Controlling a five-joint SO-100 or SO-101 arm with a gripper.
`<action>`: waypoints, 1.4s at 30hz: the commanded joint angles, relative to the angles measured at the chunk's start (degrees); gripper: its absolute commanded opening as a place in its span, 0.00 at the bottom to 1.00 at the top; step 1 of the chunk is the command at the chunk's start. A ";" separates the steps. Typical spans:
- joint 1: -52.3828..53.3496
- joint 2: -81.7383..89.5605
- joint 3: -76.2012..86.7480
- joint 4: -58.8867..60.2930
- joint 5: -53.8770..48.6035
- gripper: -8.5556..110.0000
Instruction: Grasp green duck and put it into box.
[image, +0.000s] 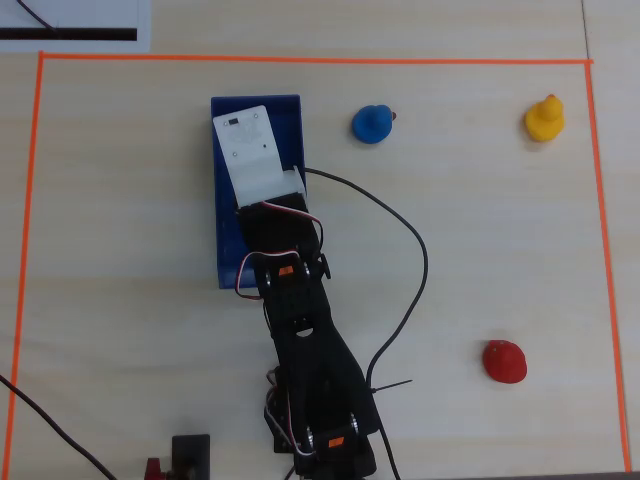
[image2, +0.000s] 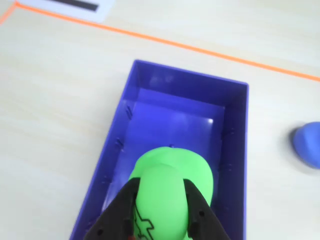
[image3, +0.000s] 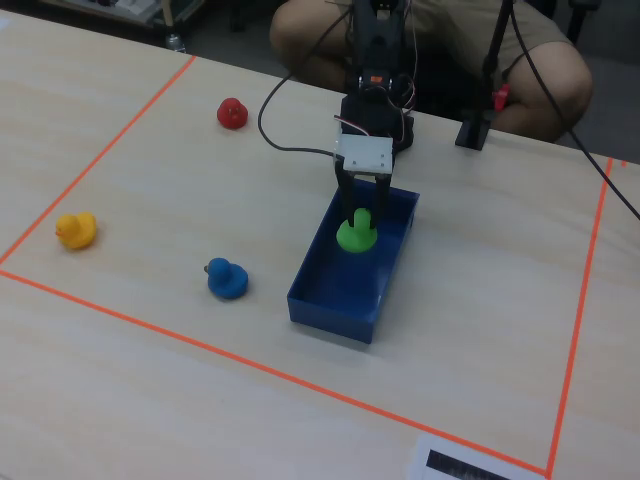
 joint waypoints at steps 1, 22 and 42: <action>-0.18 1.14 -0.97 1.05 2.37 0.23; 7.91 24.79 -20.65 46.93 8.61 0.07; 12.39 61.26 7.73 74.00 10.28 0.07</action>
